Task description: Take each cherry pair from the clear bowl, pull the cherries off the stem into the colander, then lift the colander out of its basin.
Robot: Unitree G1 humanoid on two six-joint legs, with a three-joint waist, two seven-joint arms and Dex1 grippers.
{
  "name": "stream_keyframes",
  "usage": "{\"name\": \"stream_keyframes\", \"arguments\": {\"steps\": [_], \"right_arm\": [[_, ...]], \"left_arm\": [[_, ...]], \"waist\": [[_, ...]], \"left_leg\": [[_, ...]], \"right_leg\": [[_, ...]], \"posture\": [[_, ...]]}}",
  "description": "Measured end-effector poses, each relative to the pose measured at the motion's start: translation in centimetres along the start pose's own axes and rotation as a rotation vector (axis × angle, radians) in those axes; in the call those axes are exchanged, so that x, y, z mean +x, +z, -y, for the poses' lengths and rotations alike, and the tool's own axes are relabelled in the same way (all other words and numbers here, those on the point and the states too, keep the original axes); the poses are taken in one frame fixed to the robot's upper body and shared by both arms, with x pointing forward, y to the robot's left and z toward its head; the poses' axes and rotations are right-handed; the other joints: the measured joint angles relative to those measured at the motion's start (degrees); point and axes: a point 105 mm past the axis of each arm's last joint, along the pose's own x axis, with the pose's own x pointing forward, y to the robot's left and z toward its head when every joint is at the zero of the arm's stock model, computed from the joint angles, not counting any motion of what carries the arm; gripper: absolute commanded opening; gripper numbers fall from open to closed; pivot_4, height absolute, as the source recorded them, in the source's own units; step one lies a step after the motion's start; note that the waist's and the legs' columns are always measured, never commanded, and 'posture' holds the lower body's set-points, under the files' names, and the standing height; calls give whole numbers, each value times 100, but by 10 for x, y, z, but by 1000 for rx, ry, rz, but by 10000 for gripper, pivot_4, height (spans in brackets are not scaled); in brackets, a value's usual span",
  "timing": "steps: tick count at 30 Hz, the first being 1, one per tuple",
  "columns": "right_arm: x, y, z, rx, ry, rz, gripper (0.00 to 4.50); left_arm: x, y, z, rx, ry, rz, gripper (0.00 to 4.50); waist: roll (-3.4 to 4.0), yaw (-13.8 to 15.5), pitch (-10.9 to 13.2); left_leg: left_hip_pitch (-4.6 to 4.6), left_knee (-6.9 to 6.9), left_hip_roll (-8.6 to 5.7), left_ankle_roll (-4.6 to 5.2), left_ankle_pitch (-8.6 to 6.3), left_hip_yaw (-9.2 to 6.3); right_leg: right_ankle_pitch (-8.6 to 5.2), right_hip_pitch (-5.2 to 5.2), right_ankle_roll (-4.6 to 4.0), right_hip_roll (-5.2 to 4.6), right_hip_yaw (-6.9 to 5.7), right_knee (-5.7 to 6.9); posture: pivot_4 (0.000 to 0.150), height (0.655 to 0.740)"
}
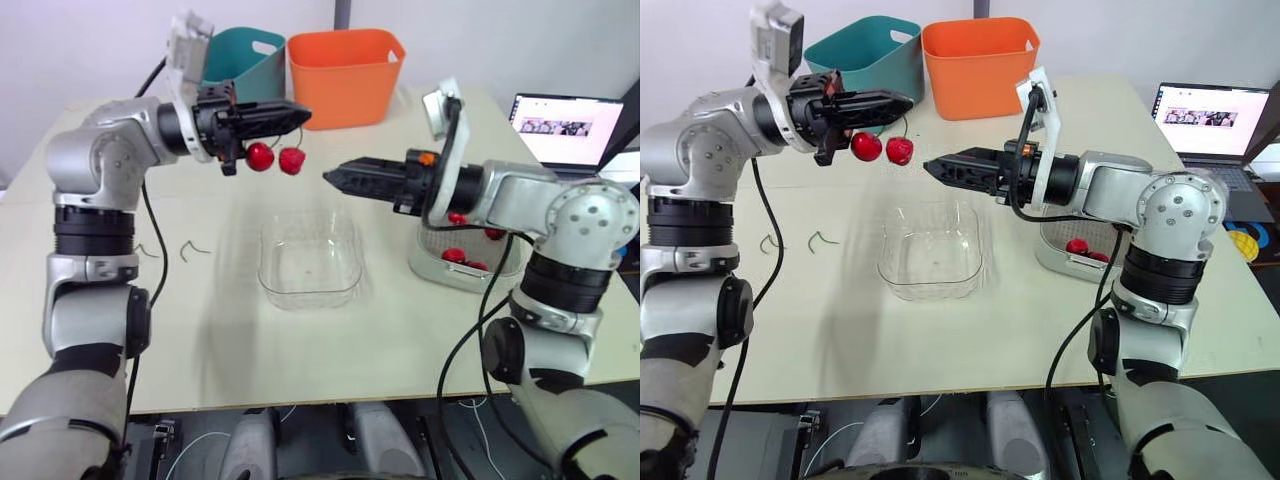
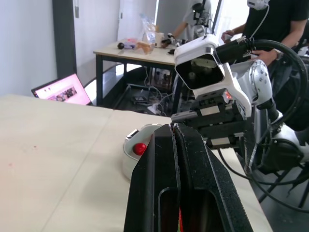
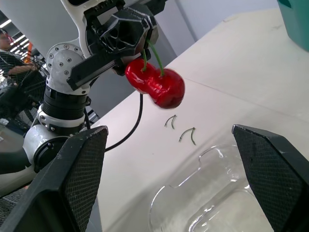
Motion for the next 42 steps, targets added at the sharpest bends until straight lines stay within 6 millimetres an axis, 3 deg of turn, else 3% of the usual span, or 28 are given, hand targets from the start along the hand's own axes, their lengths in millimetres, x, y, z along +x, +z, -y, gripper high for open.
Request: {"name": "stream_keyframes", "arguments": {"steps": [16,27,30,39,42], "right_arm": [[32,-1,-5,6,79,-2,44366],[42,-2,-8,3,103,1,44366],[44,-3,-9,4,107,0,38023],[44,-2,-9,-2,107,8,9718],[42,-3,-8,-5,111,1,9718]], "left_arm": [[13,0,9,-13,-60,21,0],[18,-1,9,-25,-61,40,0],[18,-1,9,-26,-59,40,0],[16,-3,9,-31,-55,39,0],[15,-3,7,-33,-50,40,0]], "waist": [[0,11,0],[0,12,0],[0,11,0],[0,11,0],[0,14,0]], "left_leg": [[-2,1,-1,0,0,0],[-2,1,-1,0,0,0],[-2,1,-1,0,0,0],[-2,1,-1,0,0,0],[-2,1,-1,0,0,0]], "right_leg": [[0,1,0,-1,0,-1],[0,1,0,-1,0,-2],[0,0,0,-1,0,-2],[0,0,0,-1,0,-2],[0,1,0,-1,0,-2]], "posture": [[1500,7400],[1500,7400],[1500,7400],[1500,7400],[1500,7400]]}}
